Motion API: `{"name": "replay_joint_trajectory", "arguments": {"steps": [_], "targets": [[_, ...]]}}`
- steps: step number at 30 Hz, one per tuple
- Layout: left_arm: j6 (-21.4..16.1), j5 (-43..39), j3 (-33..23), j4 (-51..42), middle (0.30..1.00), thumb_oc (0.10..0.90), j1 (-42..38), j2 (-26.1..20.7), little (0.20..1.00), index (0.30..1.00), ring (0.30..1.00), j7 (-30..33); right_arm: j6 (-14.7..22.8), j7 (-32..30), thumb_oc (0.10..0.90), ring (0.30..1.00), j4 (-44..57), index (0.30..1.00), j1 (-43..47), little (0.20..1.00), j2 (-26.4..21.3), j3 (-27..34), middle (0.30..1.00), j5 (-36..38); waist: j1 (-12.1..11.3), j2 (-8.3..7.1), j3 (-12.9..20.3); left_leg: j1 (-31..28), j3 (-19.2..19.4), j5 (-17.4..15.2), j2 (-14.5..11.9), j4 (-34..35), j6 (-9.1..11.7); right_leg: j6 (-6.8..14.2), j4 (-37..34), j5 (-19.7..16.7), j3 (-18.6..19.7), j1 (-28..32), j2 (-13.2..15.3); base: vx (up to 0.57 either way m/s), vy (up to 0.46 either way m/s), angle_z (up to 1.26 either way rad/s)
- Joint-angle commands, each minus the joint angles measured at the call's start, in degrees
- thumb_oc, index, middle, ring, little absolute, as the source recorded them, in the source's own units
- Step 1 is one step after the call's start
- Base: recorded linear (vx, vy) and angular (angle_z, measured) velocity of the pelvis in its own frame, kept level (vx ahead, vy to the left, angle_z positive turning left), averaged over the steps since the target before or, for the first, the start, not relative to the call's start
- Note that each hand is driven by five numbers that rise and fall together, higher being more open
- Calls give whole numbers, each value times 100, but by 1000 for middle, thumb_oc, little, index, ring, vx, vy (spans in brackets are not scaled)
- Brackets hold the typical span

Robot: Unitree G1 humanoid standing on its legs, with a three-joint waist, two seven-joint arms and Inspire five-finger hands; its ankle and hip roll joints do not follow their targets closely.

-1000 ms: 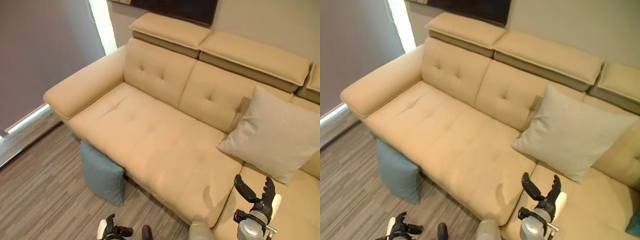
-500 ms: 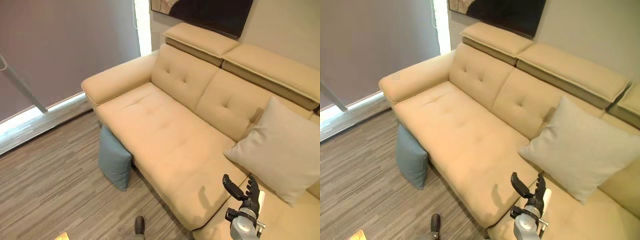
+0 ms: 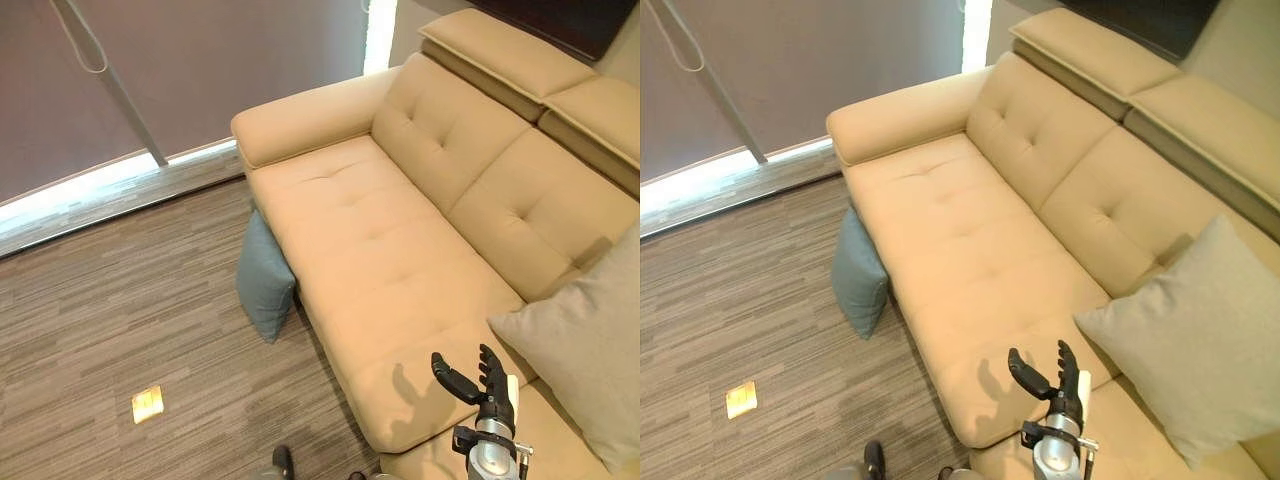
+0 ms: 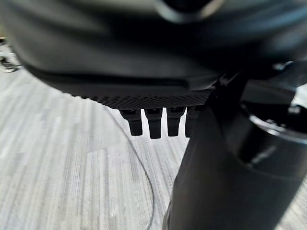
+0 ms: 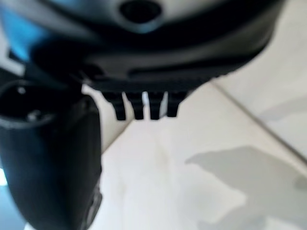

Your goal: Pick up all the scattered cushions and arrange them neatly on the sofa.

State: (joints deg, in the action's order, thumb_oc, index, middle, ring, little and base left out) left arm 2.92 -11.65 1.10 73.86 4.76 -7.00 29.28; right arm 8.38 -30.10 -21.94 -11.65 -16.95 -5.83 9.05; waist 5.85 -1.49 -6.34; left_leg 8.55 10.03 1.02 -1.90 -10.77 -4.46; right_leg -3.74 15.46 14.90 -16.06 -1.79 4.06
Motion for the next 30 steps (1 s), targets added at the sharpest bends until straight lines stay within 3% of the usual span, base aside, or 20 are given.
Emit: {"name": "replay_joint_trajectory", "arguments": {"steps": [1, 3, 5, 7, 10, 11, 12, 15, 17, 18, 20, 21, 22, 23, 24, 25, 26, 27, 28, 30], "targets": [[-114, 77, -182, 33, 900, 800, -367, 198, 900, 900, 900, 42, 556, 133, 800, 900, 471, 900, 469, 900, -122, 270, 900, -328, 103, 130, -87, -859, -219, -737, -482, 336, 613, 478, -819, -427, 434, -148, 57, -1, 77, 71], [-140, 91, -174, 0, 900, 800, -334, 170, 900, 900, 900, 45, 519, 203, 800, 900, 439, 900, 499, 900, -156, 236, 900, -386, 110, 188, -94, -895, -134, -706, -460, 558, 646, 503, -828, -443, 282, -131, 101, -5, 150, 54], [-184, 57, -135, -31, 900, 800, -381, 125, 900, 900, 900, 53, 478, 246, 800, 900, 428, 900, 569, 900, -230, 187, 900, -436, 97, 210, -146, -789, 208, -426, -646, 966, 840, 585, -844, -364, -38, -22, 265, 46, 256, 75], [-185, 79, -131, 3, 900, 800, -411, 107, 900, 900, 900, 31, 433, 269, 800, 900, 472, 900, 617, 900, -304, 105, 900, -538, 29, 171, -204, -509, 431, -73, -820, 1143, 925, 636, -903, -371, -292, 136, 388, 47, 203, 105], [-156, 177, -162, 143, 900, 800, -410, 44, 900, 900, 900, 20, 375, 258, 800, 900, 504, 900, 650, 900, -368, -18, 900, -700, -70, 0, -285, 104, 1005, 49, -1151, 1192, 959, 701, -949, -374, -619, 385, 571, 14, 222, 94], [-149, 207, -207, 189, 900, 800, -385, 36, 900, 900, 900, -21, 342, 304, 800, 900, 534, 900, 643, 900, -358, -27, 900, -714, -82, 41, -257, -15, 1102, 89, -1173, 1387, 973, 748, -904, -385, -672, 390, 566, 66, 305, 52], [-115, 265, -217, 272, 900, 800, -321, 35, 900, 900, 900, -30, 324, 343, 800, 900, 539, 900, 650, 900, -325, -73, 900, -770, -134, 68, -223, -105, 1007, 222, -1145, 1470, 995, 789, -861, -420, -691, 422, 577, 54, 211, 29], [-88, 286, -296, 390, 900, 800, -276, 10, 900, 900, 900, -42, 318, 394, 800, 900, 578, 900, 730, 900, -266, -222, 900, -853, -226, -4, -170, -105, 760, 192, -990, 1285, 979, 841, -832, -502, -713, 485, 705, 121, 366, 2], [-32, 349, -370, 468, 900, 800, -259, -63, 900, 900, 900, -81, 269, 510, 800, 900, 652, 900, 742, 900, -180, -312, 900, -888, -292, -98, -124, -150, 684, 29, -856, 1130, 871, 921, -801, -581, -662, 506, 831, 92, 305, -7], [29, 419, -405, 527, 900, 800, -277, -142, 900, 900, 900, -75, 232, 590, 800, 900, 720, 900, 824, 900, -144, -444, 900, -967, -390, -215, -140, -131, 587, -259, -677, 810, 688, 1016, -693, -696, -631, 525, 1017, 47, 217, 13], [29, 460, -415, 555, 900, 800, -278, -161, 900, 900, 900, -83, 215, 622, 800, 900, 704, 900, 858, 900, -123, -484, 900, -1002, -415, -256, -139, -150, 590, -370, -605, 736, 611, 1051, -546, -762, -609, 487, 1121, 71, 302, 14], [42, 500, -416, 589, 900, 800, -274, -186, 900, 900, 900, -102, 192, 643, 800, 900, 673, 900, 878, 900, -99, -513, 900, -1034, -442, -290, -128, -188, 587, -479, -516, 697, 523, 1093, -340, -905, -601, 471, 1265, 83, 415, 17], [58, 507, -429, 588, 900, 800, -270, -214, 900, 900, 900, -102, 144, 669, 800, 900, 681, 900, 921, 900, -58, -560, 900, -1062, -461, -340, -168, -245, 607, -603, -381, 644, 388, 1179, 67, -1268, -561, 352, 1527, 128, 535, 9], [92, 592, -395, 616, 900, 800, -290, -297, 900, 900, 900, -120, 128, 712, 800, 900, 707, 900, 927, 900, -10, -618, 900, -1058, -456, -309, -233, -366, 525, -714, -247, 645, 254, 1166, 724, -1550, -471, 211, 1748, 94, 421, 2], [92, 593, -396, 617, 900, 800, -291, -299, 900, 900, 900, -121, 128, 712, 800, 900, 707, 900, 929, 900, -8, -618, 900, -1058, -458, -318, -235, -368, 529, -718, -235, 646, 247, 1175, 746, -1544, -459, 199, 1764, 216, 423, 23], [140, 739, -312, 594, 900, 800, -358, -399, 900, 900, 900, -155, 161, 794, 800, 900, 810, 900, 775, 900, 42, -619, 900, -1014, -320, -279, -261, -521, 265, -755, -110, 750, 180, 1064, 1203, -1547, 73, -92, 1564, 139, 169, 34], [142, 740, -313, 592, 900, 800, -356, -399, 900, 900, 900, -156, 159, 796, 800, 900, 815, 900, 771, 900, 41, -619, 900, -1014, -324, -285, -256, -521, 271, -757, -105, 754, 179, 1065, 1227, -1533, 85, -109, 1573, 283, 320, 71], [175, 906, -246, 545, 900, 800, -411, -463, 900, 900, 900, -189, 194, 845, 800, 900, 896, 900, 640, 900, 24, -641, 900, -1005, -137, -233, -320, -686, 11, -760, 7, 849, 152, 914, 1344, -1284, 636, -483, 1129, 83, 154, 75], [175, 908, -248, 542, 900, 800, -418, -464, 900, 900, 900, -190, 195, 844, 800, 900, 899, 900, 646, 900, 24, -638, 900, -1005, -143, -211, -319, -612, 54, -653, -26, 841, 129, 845, 1287, -1389, 582, -526, 1109, 137, 198, 101], [176, 997, -219, 470, 900, 800, -517, -572, 900, 900, 900, -207, 209, 866, 800, 900, 995, 900, 583, 900, -32, -664, 900, -1071, 3, -187, -451, -787, -196, -744, 94, 882, 126, 783, 1090, -1162, 711, -942, 771, 163, 99, 87]]}}
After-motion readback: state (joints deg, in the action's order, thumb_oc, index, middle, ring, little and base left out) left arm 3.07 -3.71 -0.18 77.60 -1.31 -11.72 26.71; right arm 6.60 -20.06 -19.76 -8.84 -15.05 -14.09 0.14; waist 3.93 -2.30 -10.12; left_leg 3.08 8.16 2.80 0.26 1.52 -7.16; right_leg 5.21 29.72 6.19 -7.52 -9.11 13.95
